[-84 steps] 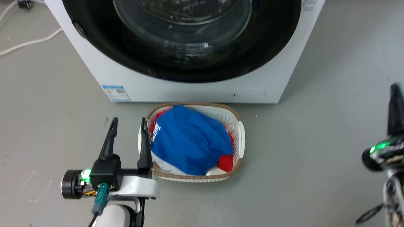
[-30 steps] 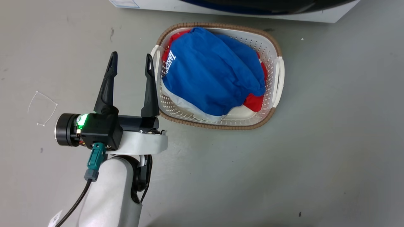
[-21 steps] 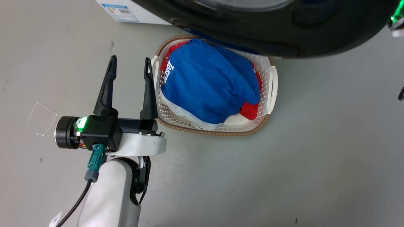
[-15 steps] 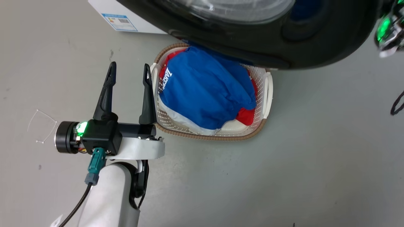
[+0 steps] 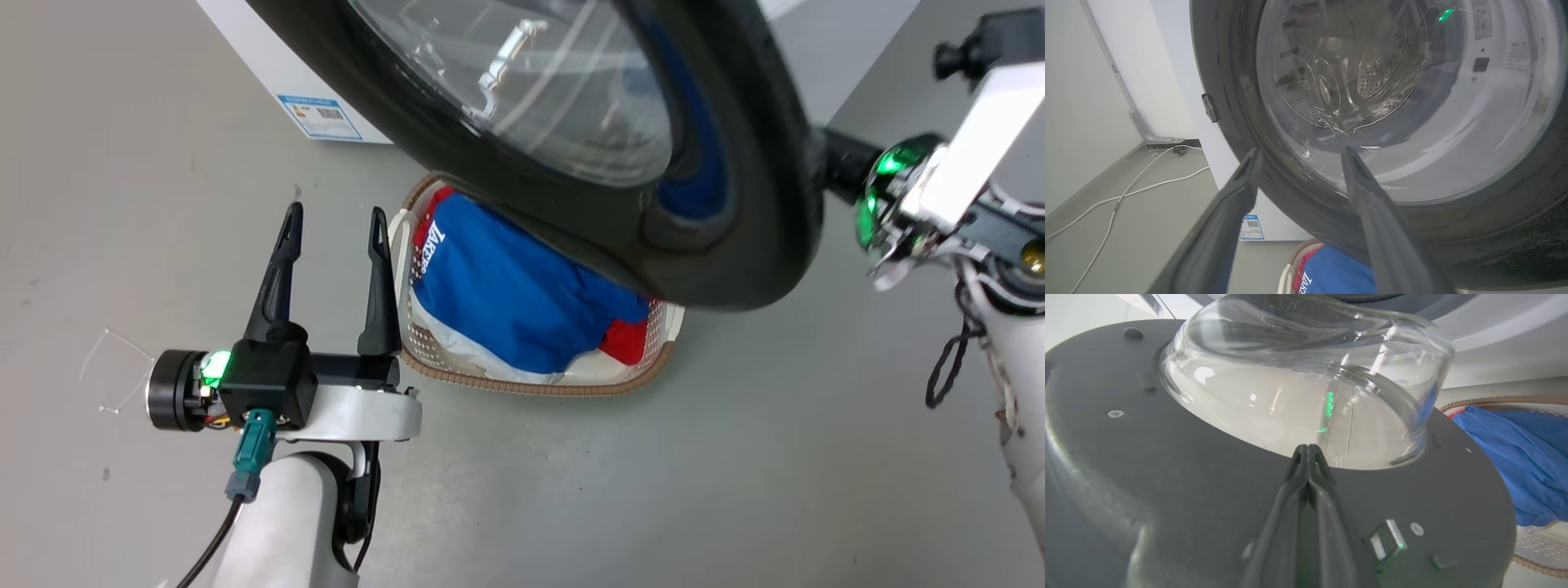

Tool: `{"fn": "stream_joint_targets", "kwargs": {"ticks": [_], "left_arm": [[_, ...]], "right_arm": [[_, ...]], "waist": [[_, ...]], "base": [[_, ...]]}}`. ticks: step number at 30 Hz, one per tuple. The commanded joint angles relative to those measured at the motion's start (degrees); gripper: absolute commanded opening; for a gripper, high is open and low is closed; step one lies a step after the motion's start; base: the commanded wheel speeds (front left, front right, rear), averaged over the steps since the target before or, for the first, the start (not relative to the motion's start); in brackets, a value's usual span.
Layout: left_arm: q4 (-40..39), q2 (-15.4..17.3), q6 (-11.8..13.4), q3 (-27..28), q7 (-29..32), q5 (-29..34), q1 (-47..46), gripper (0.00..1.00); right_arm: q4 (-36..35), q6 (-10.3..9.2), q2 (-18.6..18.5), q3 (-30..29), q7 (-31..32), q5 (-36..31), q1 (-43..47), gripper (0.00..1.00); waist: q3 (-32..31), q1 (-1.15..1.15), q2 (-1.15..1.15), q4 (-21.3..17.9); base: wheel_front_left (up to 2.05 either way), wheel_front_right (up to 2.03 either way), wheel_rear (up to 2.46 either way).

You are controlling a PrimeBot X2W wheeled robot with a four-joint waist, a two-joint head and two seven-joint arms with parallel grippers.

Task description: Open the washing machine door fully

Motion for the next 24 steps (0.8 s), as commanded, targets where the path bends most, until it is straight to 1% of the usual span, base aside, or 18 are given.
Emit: {"fn": "stream_joint_targets", "kwargs": {"ticks": [1, 4, 16, 24], "left_arm": [[0.0, -0.1, 0.0, 0.1, -0.1, 0.5, 0.9, 1.0], [0.0, -0.1, 0.1, 0.1, -0.1, 0.3, 1.5, 1.0], [0.8, -0.1, 0.5, 0.2, -0.1, 0.3, 4.9, 1.0], [1.2, -0.1, 0.4, 0.7, -0.1, 0.7, 6.8, 1.0]], "right_arm": [[-0.5, 0.16, 0.2, 1.0, 0.8, -0.2, 1.7, 0.0], [-1.4, 0.16, 0.4, 2.7, 1.9, -0.8, 3.8, 0.0], [-6.9, 0.16, 4.4, 5.8, 3.0, 1.6, 13.9, 0.0], [-8.8, 0.16, 7.4, 7.9, 3.2, 2.3, 19.0, 0.0]], "waist": [[-1.0, 0.0, 0.0, 0.0], [-2.3, 0.0, 0.0, 0.0], [-7.5, 0.0, 0.0, 0.1], [-10.1, 0.0, 0.0, -0.2]], "base": [[0.0, 0.0, 0.0], [0.0, 0.0, 0.0], [0.0, 0.0, 0.0], [0.0, 0.0, 0.0]]}}
